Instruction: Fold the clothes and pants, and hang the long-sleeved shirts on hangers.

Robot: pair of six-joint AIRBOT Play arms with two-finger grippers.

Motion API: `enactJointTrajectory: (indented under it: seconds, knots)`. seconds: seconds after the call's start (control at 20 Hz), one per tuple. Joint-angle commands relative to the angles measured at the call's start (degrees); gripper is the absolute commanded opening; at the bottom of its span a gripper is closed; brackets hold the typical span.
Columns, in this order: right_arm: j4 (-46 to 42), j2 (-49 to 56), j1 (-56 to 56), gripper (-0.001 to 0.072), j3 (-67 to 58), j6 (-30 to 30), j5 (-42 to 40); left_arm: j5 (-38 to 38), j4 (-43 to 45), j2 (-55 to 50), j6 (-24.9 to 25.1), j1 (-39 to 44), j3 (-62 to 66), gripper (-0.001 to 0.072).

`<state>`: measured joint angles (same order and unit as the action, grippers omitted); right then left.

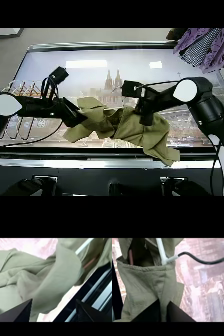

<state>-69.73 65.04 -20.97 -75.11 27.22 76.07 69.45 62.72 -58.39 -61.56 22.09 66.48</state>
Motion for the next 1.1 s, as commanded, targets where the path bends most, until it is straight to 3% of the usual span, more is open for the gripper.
enactJointTrajectory:
  seconds: [0.0,0.25,0.4,0.5,0.55,0.6,0.65,0.7,0.8,0.9,1.05]
  knots:
    - [3.5,1.2,0.0,0.0029,0.0,-8.8,-0.8,2.8,0.8,0.0,15.5,-0.7,-4.3,0.0617]
    - [6.3,1.2,0.0,0.0029,0.0,-11.6,-1.0,-3.4,-5.7,-0.1,25.7,-0.9,-9.7,0.0615]
    - [6.5,1.2,0.0,0.0029,0.0,-11.9,-1.7,-5.0,-5.8,-1.0,28.2,-0.9,-9.9,0.0567]
    - [7.0,1.2,0.0,0.003,0.0,-11.8,-2.4,-5.1,-5.8,-2.3,28.2,-0.9,-9.9,0.0223]
    - [7.4,1.2,0.0,0.0031,0.0,-11.8,-2.7,-5.6,-5.8,-2.8,28.2,-0.9,-9.9,0.0085]
    - [7.6,1.2,0.0,0.0031,0.0,-11.8,-2.7,-6.3,-5.8,-3.0,28.2,-0.9,-9.9,0.0031]
    - [7.6,1.2,0.0,0.0033,0.0,-11.5,-2.5,-7.3,-5.8,-2.9,28.2,-0.9,-9.9,0.003]
    - [7.6,1.2,0.0,0.0089,0.0,-10.8,-2.6,-8.1,-5.8,-2.9,28.2,-0.9,-9.8,0.003]
    - [7.4,1.1,0.1,0.0303,0.0,-10.6,-2.9,-9.4,-5.8,-2.7,28.9,-0.9,-9.8,0.0029]
    - [5.9,0.0,0.1,0.0315,0.0,-7.8,-4.0,-9.8,-5.8,-2.4,29.7,-0.9,-9.8,0.0029]
    - [5.5,-3.3,3.8,0.0393,-1.4,-7.0,-5.4,-10.5,-5.8,-1.4,29.7,-0.9,-9.8,0.0028]
